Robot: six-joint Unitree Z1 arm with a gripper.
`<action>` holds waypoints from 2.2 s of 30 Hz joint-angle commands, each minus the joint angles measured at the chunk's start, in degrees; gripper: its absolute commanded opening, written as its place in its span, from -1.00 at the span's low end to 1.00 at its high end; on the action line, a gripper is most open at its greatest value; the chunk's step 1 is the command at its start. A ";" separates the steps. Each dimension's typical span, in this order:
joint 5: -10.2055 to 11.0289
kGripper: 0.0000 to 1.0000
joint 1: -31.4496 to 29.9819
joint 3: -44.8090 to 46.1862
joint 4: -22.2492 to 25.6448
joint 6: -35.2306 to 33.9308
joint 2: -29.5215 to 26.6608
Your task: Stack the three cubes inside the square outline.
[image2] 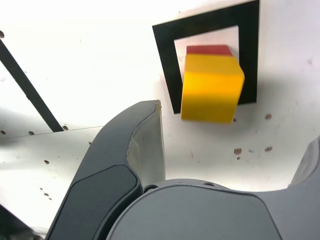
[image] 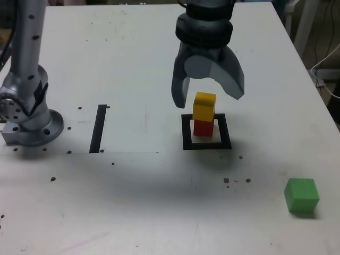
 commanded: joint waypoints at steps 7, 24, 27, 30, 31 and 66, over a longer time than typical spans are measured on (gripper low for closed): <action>2.74 0.99 -4.79 -3.96 3.28 -7.12 -2.28; 3.16 0.97 -13.57 -21.23 10.51 -17.42 6.09; 2.30 0.94 -13.74 -23.02 10.48 -17.79 8.54; 1.55 0.92 -13.61 -23.75 10.21 -18.23 10.38; 1.45 0.91 -13.56 -24.11 10.14 -18.39 10.95; 3.07 0.87 -15.72 -42.28 7.71 -22.18 30.87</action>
